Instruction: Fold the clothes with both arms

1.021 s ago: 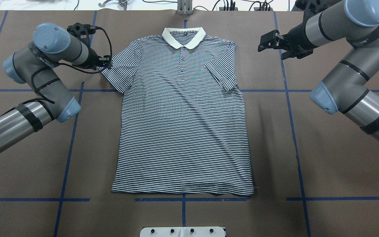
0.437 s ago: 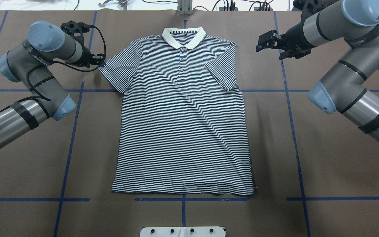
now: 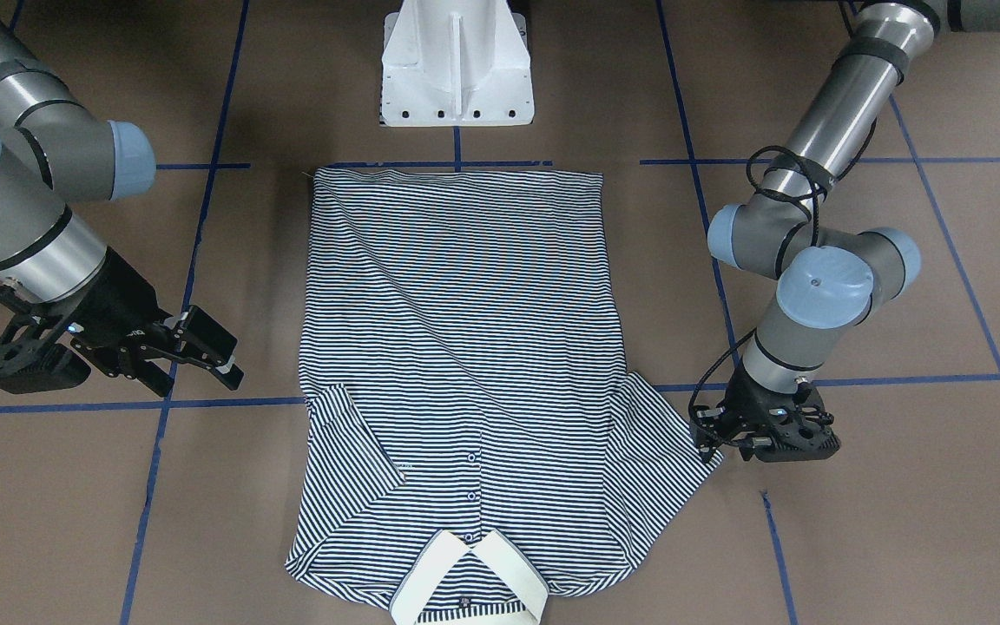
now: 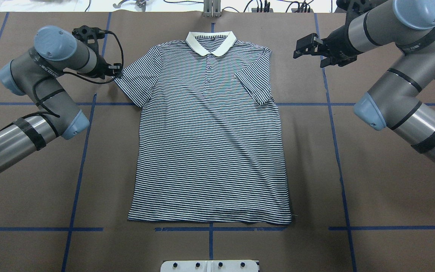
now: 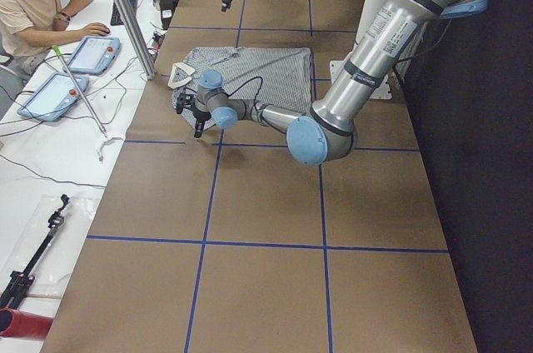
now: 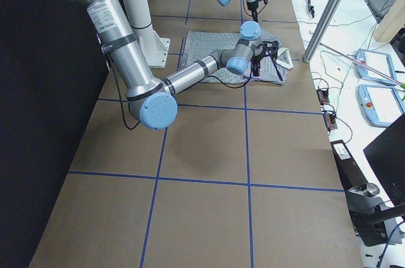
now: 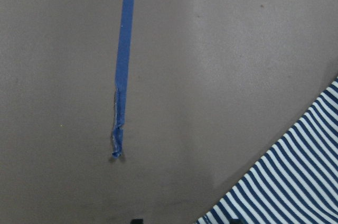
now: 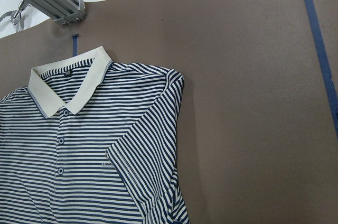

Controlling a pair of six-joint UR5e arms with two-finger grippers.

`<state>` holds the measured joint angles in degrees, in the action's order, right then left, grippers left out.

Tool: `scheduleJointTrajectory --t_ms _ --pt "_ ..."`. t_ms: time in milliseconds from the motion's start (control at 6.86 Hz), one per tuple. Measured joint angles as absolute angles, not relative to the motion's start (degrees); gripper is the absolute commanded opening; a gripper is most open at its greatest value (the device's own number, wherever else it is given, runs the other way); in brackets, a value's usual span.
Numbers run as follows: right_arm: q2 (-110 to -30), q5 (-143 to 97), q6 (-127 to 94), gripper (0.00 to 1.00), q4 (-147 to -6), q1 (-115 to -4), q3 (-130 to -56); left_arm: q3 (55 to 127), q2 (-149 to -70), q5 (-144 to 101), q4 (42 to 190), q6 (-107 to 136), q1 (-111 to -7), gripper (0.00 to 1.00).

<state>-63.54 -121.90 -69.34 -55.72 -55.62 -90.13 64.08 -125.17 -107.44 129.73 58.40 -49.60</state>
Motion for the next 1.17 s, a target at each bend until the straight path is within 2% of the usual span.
scheduleJointTrajectory --t_ms 146,292,437,875,1166 --pt "-63.54 -121.90 -69.34 1.00 -55.72 -55.63 -90.16 64.07 -125.21 -107.31 129.73 58.43 -49.35 0.43" --pt "-63.54 -121.90 -69.34 1.00 -55.72 -55.63 -90.20 64.07 -125.23 -107.26 129.73 58.44 -49.15 0.16" --pt "-63.54 -121.90 -69.36 1.00 -55.72 -55.63 -90.40 64.07 -125.27 -107.23 129.73 58.43 -48.91 0.00" --pt "-63.54 -121.90 -69.65 1.00 -55.72 -55.63 -91.09 65.50 -126.00 -107.85 129.02 58.38 -48.75 0.00" --pt "-63.55 -121.90 -69.83 1.00 -55.72 -55.63 -91.14 70.61 -127.80 -109.26 123.76 59.54 -48.79 0.00"
